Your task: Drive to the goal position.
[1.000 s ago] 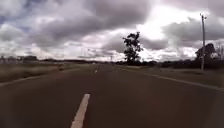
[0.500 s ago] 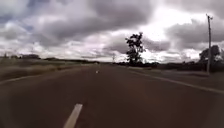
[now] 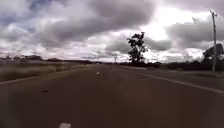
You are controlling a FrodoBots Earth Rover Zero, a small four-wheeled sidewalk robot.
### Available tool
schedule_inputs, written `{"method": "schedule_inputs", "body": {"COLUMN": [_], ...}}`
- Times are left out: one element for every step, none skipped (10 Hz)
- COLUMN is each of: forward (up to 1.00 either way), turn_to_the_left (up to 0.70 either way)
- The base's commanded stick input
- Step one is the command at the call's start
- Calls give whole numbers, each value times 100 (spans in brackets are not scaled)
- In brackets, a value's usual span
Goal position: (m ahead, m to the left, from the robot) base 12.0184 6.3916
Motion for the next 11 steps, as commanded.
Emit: {"method": "schedule_inputs", "body": {"forward": [100,100,100,100,100,100,100,100,100,100,100], "turn_to_the_left": [3,-5,-13,-26,-33,-13,4,4,4,4,4]}}
